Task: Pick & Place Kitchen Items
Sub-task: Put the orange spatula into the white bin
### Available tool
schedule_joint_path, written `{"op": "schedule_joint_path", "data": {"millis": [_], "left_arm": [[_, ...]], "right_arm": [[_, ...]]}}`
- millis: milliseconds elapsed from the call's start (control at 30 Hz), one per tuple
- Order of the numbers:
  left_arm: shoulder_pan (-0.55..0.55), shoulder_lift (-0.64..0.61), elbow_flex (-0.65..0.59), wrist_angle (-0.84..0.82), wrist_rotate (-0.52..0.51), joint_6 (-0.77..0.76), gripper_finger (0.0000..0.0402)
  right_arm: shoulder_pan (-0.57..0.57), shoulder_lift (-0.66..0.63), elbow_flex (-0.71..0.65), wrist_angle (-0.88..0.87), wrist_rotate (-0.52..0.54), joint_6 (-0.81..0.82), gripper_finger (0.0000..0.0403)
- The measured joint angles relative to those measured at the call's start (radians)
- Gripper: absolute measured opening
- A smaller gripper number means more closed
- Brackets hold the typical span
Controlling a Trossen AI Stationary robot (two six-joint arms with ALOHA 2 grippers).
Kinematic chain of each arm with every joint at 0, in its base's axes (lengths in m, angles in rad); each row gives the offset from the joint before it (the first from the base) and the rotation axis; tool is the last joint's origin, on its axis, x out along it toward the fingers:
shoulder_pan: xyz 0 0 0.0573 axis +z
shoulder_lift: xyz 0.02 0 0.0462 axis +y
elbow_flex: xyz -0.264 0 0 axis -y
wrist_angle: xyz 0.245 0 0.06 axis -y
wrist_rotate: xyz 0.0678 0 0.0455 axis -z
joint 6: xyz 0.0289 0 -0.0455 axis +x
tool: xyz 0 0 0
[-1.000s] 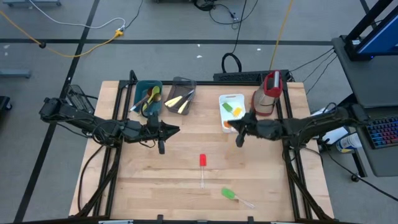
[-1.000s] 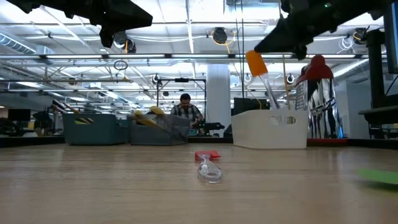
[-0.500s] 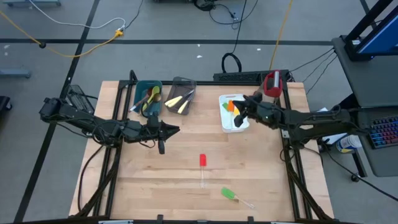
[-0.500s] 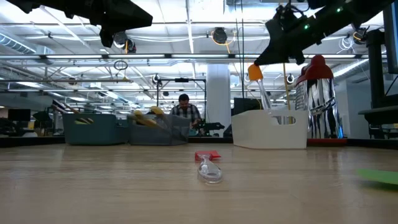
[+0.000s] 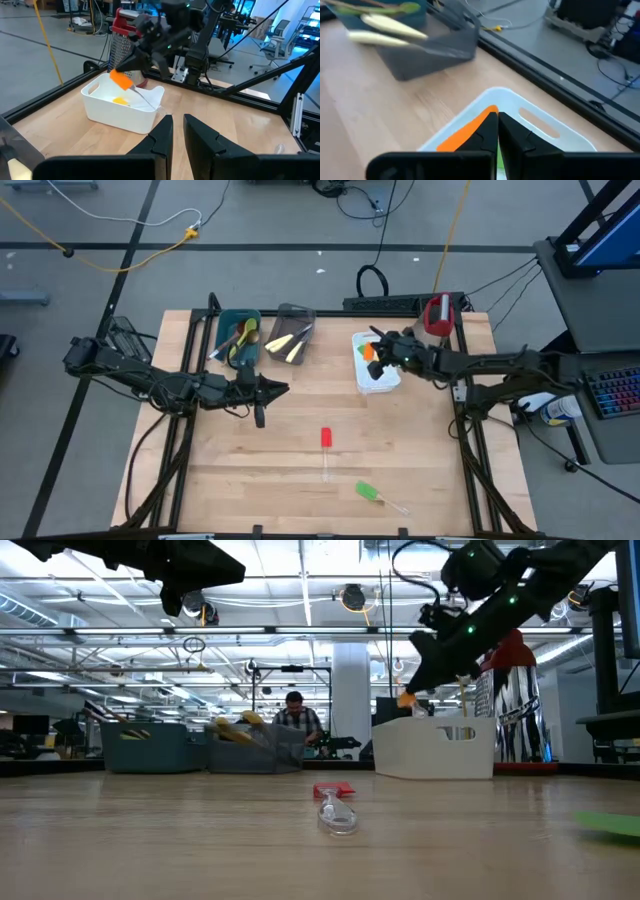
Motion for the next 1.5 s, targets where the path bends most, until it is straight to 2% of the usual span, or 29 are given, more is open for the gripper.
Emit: {"op": "schedule_joint_path", "data": {"millis": [367, 533, 1500], "left_arm": [[0.000, 0.000, 0.000, -0.001, 0.000, 0.001, 0.0044], [0.000, 0.000, 0.000, -0.002, 0.000, 0.001, 0.0044], [0.000, 0.000, 0.000, -0.001, 0.000, -0.001, 0.0044]], "right_arm": [[-0.022, 0.091, 0.000, 0.000, 0.001, -0.072, 0.0000], [-0.034, 0.092, 0.000, 0.000, 0.052, -0.077, 0.0000], [-0.111, 0.092, 0.000, -0.016, 0.050, -0.103, 0.0000]]}}
